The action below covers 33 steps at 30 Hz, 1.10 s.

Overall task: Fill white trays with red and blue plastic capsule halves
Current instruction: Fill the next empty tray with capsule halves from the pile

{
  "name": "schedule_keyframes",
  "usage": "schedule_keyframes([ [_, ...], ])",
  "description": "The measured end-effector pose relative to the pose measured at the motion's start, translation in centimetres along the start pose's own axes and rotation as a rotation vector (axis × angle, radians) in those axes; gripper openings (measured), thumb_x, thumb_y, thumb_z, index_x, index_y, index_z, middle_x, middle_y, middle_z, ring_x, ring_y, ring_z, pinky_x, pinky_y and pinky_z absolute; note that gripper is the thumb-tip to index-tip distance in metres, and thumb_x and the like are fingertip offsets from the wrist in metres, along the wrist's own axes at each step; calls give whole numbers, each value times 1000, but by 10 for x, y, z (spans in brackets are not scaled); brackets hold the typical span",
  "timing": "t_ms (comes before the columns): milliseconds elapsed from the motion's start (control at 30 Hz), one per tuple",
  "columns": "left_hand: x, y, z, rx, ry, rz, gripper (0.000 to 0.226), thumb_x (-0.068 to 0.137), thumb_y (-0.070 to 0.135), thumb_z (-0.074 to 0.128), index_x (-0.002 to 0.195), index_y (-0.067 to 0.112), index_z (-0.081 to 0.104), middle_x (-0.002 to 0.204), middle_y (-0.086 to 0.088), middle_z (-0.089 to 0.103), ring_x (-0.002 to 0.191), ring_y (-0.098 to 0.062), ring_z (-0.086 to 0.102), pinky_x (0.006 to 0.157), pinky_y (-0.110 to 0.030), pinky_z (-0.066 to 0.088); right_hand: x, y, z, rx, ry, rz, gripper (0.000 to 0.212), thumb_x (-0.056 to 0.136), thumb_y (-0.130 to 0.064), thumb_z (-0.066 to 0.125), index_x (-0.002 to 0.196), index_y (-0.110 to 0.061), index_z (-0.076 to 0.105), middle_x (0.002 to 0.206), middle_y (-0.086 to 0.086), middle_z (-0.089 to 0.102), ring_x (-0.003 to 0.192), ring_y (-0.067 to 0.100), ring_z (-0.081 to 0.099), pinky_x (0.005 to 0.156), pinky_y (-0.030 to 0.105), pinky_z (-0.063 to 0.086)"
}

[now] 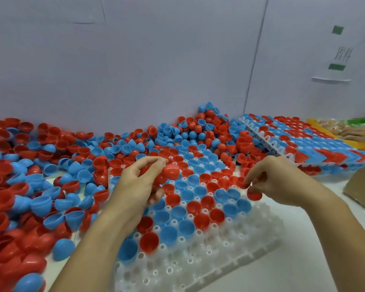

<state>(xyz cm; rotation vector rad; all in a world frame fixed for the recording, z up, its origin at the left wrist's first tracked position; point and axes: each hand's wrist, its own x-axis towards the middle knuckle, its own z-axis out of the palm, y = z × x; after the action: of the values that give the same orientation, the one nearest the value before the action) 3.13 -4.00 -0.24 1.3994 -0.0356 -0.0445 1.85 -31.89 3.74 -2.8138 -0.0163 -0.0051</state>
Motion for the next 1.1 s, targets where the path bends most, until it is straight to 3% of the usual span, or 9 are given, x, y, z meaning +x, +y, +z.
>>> schedule_keyframes([
  [67,0,1,1,-17,22,-20,14,94,32,65,102,24,75,69,3,68,45,-10,50,38,-18,40,1,2,7,-39,-54,30,21,85,-8,77,91,-28,80,79,-12,70,70,9,68,59,20,58],
  [233,-1,4,2,-72,41,-52,14,96,27,64,100,21,76,75,0,70,45,-10,50,38,-18,41,2,5,18,-90,-102,61,24,89,-5,70,100,-25,79,82,-15,61,71,3,60,48,9,41],
  [400,-2,7,2,-120,55,-78,20,101,22,57,96,18,76,75,-2,70,45,-11,51,38,-18,42,-3,1,5,-118,-177,66,31,91,-5,67,104,-32,76,90,-8,68,77,12,66,64,22,58],
  [500,-2,9,2,-161,80,-95,24,103,14,53,95,17,76,77,-4,71,46,-12,52,42,-20,46,-1,-15,-11,-78,-90,-24,37,95,-5,62,99,-41,71,101,-21,65,76,0,63,66,14,55],
  [567,-1,8,1,-180,97,-83,23,103,11,53,96,16,74,82,-8,70,47,-12,53,44,-20,49,8,-40,-21,19,-5,-140,29,96,-17,63,99,-45,68,99,-20,70,76,1,67,72,18,58],
  [667,1,10,-1,-270,128,-46,19,103,10,52,98,14,71,85,-10,69,48,-12,53,45,-20,49,23,-90,-18,248,-74,-299,15,95,-27,65,97,-41,70,81,-15,74,76,-4,70,72,19,55],
  [900,5,9,-12,-533,100,-95,23,100,19,58,108,3,72,70,-3,61,47,-7,49,40,-16,42,32,-154,44,685,105,-460,9,92,-19,70,98,-22,76,86,-2,74,82,14,70,81,32,58],
  [1033,1,10,-9,-432,119,-69,23,102,17,55,110,4,71,85,-10,71,51,-8,56,45,-18,47,28,-153,53,820,117,-473,30,101,-29,55,82,-21,76,74,6,71,69,22,64,69,35,54],
  [1100,1,11,-10,-369,156,-5,16,100,12,56,107,6,69,88,-12,73,54,-10,60,49,-19,51,27,-152,56,914,77,-395,38,104,-32,49,80,-17,75,73,6,72,66,13,66,60,29,55],
])
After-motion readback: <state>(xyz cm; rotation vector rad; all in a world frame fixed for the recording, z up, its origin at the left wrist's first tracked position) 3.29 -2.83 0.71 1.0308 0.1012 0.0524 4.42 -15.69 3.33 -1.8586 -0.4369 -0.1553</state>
